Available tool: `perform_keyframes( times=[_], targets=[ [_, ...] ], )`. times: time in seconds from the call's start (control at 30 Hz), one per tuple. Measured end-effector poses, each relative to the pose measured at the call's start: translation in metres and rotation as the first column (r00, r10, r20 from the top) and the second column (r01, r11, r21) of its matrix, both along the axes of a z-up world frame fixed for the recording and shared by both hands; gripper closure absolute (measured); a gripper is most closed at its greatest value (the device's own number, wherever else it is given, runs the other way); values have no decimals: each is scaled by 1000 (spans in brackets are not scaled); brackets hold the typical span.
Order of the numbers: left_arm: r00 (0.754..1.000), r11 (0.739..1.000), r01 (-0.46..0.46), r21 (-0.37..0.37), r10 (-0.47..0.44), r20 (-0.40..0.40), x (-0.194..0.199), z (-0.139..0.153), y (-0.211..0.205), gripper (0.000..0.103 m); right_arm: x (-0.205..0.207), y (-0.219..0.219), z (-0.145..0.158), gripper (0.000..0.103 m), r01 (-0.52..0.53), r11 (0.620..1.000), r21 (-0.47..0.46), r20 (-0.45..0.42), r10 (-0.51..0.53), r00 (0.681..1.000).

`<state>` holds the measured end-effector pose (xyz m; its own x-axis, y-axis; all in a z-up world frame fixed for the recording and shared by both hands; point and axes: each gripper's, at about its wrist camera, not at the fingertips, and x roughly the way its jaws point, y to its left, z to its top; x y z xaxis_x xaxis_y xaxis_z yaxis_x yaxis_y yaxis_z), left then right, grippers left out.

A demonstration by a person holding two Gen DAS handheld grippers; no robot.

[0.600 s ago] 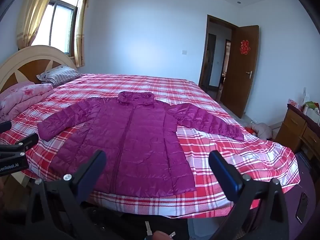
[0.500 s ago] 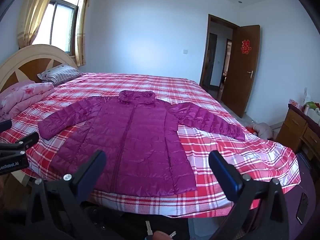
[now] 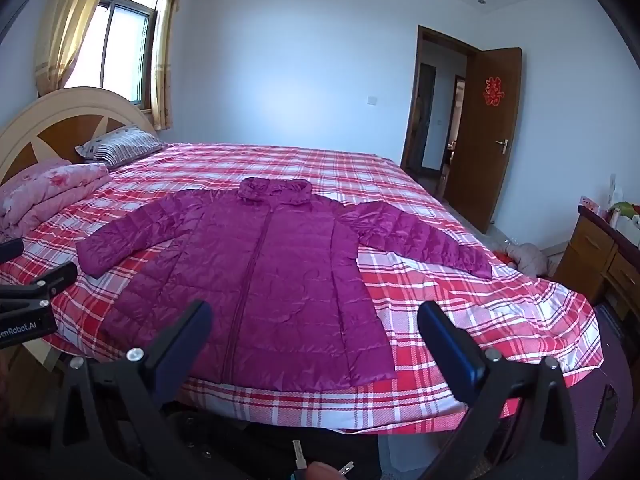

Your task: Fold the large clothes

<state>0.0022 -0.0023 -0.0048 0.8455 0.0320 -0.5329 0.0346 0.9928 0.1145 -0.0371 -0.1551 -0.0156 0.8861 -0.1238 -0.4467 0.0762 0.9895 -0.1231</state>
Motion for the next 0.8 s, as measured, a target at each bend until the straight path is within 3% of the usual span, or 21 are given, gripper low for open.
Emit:
perform_keyframes(
  times=[0.8],
  targets=[
    [1000, 1000, 4, 4, -4, -13, 2, -4, 0, 1, 2, 2, -2, 0, -3, 1000, 10, -15, 3, 1000]
  ],
)
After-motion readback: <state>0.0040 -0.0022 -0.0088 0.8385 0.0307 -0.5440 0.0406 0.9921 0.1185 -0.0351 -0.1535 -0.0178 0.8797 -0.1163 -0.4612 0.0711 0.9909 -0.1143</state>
